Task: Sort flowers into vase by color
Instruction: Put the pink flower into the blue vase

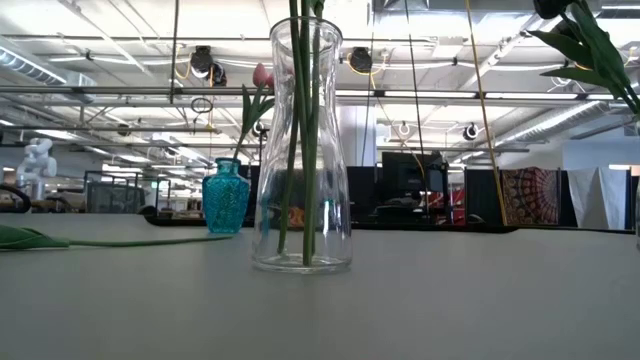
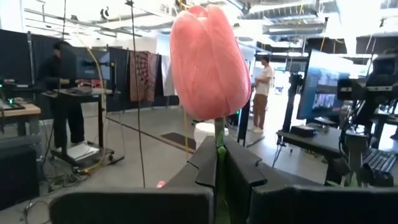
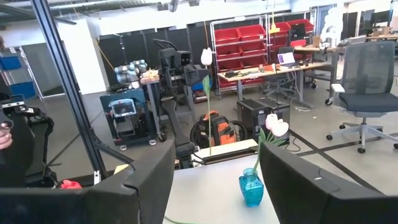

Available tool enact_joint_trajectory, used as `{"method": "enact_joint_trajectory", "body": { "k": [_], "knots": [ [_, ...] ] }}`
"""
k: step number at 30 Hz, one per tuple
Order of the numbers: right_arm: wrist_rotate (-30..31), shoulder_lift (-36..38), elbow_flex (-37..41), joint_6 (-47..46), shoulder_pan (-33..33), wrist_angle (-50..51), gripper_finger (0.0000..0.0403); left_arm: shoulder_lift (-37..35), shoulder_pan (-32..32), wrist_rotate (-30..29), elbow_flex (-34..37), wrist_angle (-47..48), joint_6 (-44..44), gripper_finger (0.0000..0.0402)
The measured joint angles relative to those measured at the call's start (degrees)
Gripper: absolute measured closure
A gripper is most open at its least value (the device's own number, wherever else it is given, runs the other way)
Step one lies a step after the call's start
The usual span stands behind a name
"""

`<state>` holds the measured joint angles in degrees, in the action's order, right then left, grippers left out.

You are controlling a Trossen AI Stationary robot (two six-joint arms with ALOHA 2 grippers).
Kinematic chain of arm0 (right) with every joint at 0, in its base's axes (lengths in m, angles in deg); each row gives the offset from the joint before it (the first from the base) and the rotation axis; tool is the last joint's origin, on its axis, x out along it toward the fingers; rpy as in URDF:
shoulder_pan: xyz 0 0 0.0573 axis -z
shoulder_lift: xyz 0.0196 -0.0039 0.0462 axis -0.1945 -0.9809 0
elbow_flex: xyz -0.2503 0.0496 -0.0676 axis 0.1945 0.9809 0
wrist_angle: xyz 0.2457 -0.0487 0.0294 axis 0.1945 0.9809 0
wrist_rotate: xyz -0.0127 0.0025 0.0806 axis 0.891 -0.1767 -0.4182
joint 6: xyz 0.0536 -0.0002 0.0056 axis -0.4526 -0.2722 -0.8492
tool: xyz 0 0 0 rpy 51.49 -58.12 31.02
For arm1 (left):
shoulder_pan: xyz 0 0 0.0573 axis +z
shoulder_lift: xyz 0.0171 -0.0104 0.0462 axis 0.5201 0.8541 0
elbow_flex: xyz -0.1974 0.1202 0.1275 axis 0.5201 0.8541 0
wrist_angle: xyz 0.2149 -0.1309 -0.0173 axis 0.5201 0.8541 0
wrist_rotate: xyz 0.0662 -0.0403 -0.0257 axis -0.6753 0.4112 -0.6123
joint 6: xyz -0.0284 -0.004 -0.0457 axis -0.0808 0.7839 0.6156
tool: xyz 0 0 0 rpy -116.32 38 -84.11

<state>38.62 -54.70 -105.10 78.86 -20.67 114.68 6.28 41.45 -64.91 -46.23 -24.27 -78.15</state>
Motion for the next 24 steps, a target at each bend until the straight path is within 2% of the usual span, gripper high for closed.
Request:
{"method": "enact_joint_trajectory", "body": {
  "k": [13, 24],
  "knots": [
    [0.0, 0.0, 0.0, 0.0, 0.0, 0.7, 0.0177, 4.5, 0.0, 0.3, 0.0, -6.9, -1.0, 0.0388],
    [0.0, 0.0, 0.0, 0.4, 0.0, 1.8, 0.0177, 6.8, 1.7, -1.5, 0.0, -7.1, -3.1, 0.0388]
  ]
}}
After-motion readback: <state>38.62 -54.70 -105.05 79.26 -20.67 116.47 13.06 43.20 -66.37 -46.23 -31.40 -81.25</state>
